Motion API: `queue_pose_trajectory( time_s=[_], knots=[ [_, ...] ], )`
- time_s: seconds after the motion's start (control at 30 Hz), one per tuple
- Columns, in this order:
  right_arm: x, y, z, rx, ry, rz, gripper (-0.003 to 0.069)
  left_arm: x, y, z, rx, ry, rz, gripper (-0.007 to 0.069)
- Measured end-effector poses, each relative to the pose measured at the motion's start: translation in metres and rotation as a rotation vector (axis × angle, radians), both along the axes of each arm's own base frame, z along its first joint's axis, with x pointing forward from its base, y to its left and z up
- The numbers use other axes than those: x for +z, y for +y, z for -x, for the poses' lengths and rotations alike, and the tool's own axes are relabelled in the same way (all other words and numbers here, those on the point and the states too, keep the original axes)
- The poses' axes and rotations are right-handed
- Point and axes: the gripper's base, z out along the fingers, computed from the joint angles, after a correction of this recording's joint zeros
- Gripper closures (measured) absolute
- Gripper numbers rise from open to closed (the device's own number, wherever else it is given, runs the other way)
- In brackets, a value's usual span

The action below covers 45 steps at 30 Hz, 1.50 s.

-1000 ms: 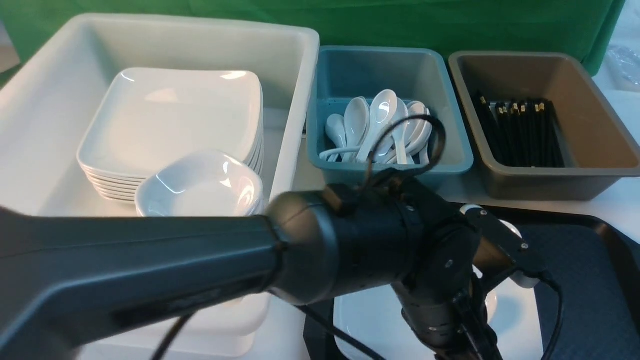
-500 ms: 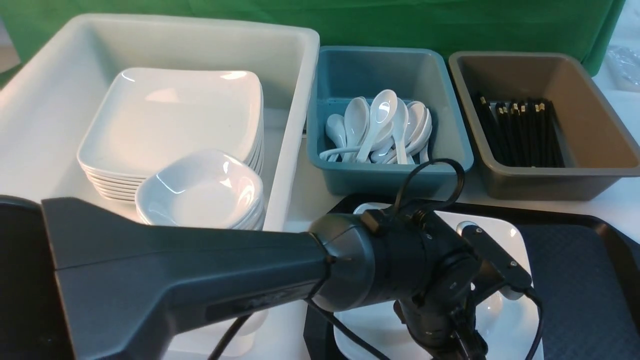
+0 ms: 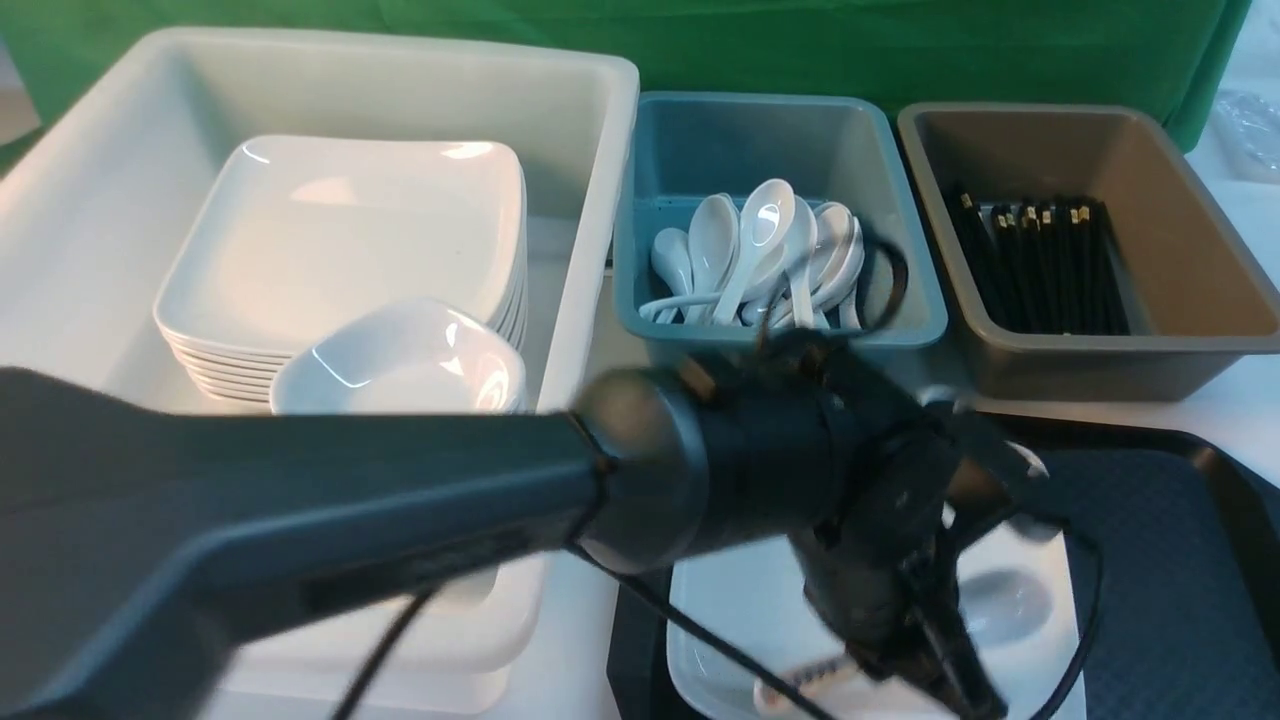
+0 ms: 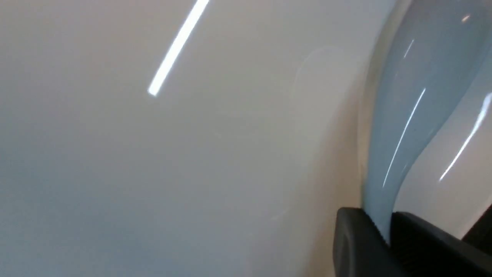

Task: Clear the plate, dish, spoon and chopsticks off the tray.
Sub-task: Use the left arm to grab a soup spoon from the plate, then use the left arm to put the soup spoon into the small storage box in the middle, then use the left arm to grab a plate from the dinner plate

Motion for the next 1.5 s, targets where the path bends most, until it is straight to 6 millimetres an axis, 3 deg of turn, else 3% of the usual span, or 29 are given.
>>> queue_pose_trajectory(
  time_s=[0.1, 0.17, 0.27, 0.3, 0.43, 0.57, 0.6, 0.73, 0.77, 0.87, 0.97, 1.1, 1.13, 1.2, 1.27, 1.33, 1.37, 1.4, 1.47, 1.5],
  knots=[
    [0.000, 0.000, 0.000, -0.002, -0.004, 0.003, 0.0524, 0.056, 0.010, -0.019, 0.008, -0.167, 0.081, 0.0544],
    [0.000, 0.000, 0.000, -0.002, -0.005, 0.003, 0.0522, 0.085, 0.022, -0.047, 0.055, -0.272, 0.140, 0.0544],
    [0.000, 0.000, 0.000, -0.002, -0.005, 0.003, 0.0519, 0.106, 0.044, -0.091, 0.145, -0.362, 0.212, 0.0544],
    [0.000, 0.000, 0.000, -0.002, -0.005, 0.003, 0.0517, 0.114, 0.055, -0.115, 0.191, -0.395, 0.258, 0.0544],
    [0.000, 0.000, 0.000, -0.001, -0.004, 0.002, 0.0515, 0.109, 0.075, -0.167, 0.263, -0.427, 0.338, 0.0544],
    [0.001, 0.002, 0.000, 0.013, -0.009, -0.026, 0.0511, 0.078, 0.087, -0.213, 0.295, -0.454, 0.361, 0.0513],
    [0.001, 0.003, 0.000, 0.015, -0.008, -0.029, 0.0511, 0.074, 0.087, -0.216, 0.299, -0.454, 0.364, 0.0505],
    [0.001, 0.006, 0.002, 0.034, 0.012, -0.060, 0.0508, 0.044, 0.093, -0.235, 0.322, -0.449, 0.342, 0.0373],
    [0.001, 0.006, 0.002, 0.036, 0.016, -0.065, 0.0507, 0.038, 0.094, -0.238, 0.325, -0.442, 0.333, 0.0311],
    [0.001, 0.006, 0.002, 0.039, 0.017, -0.064, 0.0505, 0.039, 0.094, -0.236, 0.322, -0.431, 0.325, 0.0191],
    [0.001, 0.006, 0.002, 0.046, 0.013, -0.057, 0.0503, 0.061, 0.099, -0.223, 0.324, -0.373, 0.315, 0.0107],
    [0.001, 0.006, 0.002, 0.060, 0.006, -0.044, 0.0503, 0.103, 0.112, -0.193, 0.300, -0.284, 0.274, 0.0117],
    [0.001, 0.006, 0.002, 0.069, 0.001, -0.035, 0.0503, 0.125, 0.122, -0.171, 0.240, -0.266, 0.246, 0.0167],
    [0.001, 0.006, 0.002, 0.074, -0.001, -0.032, 0.0501, 0.150, 0.134, -0.138, 0.146, -0.265, 0.251, 0.0284],
    [0.001, 0.006, 0.002, 0.074, -0.002, -0.030, 0.0500, 0.158, 0.140, -0.111, 0.031, -0.289, 0.237, 0.0388],
    [0.001, 0.006, 0.002, 0.078, -0.003, -0.028, 0.0496, 0.152, 0.145, -0.072, -0.169, -0.325, 0.174, 0.0527],
    [0.001, 0.006, 0.002, 0.078, -0.003, -0.028, 0.0496, 0.151, 0.146, -0.069, -0.181, -0.325, 0.168, 0.0536],
    [0.001, 0.006, 0.002, 0.084, -0.008, -0.023, 0.0496, 0.134, 0.148, -0.041, -0.293, -0.320, 0.127, 0.0586],
    [0.002, 0.007, 0.001, 0.096, -0.020, -0.022, 0.0496, 0.109, 0.146, -0.013, -0.433, -0.345, 0.081, 0.0603],
    [0.002, 0.007, 0.001, 0.096, -0.021, -0.023, 0.0496, 0.106, 0.146, -0.010, -0.437, -0.342, 0.080, 0.0603]
  ],
)
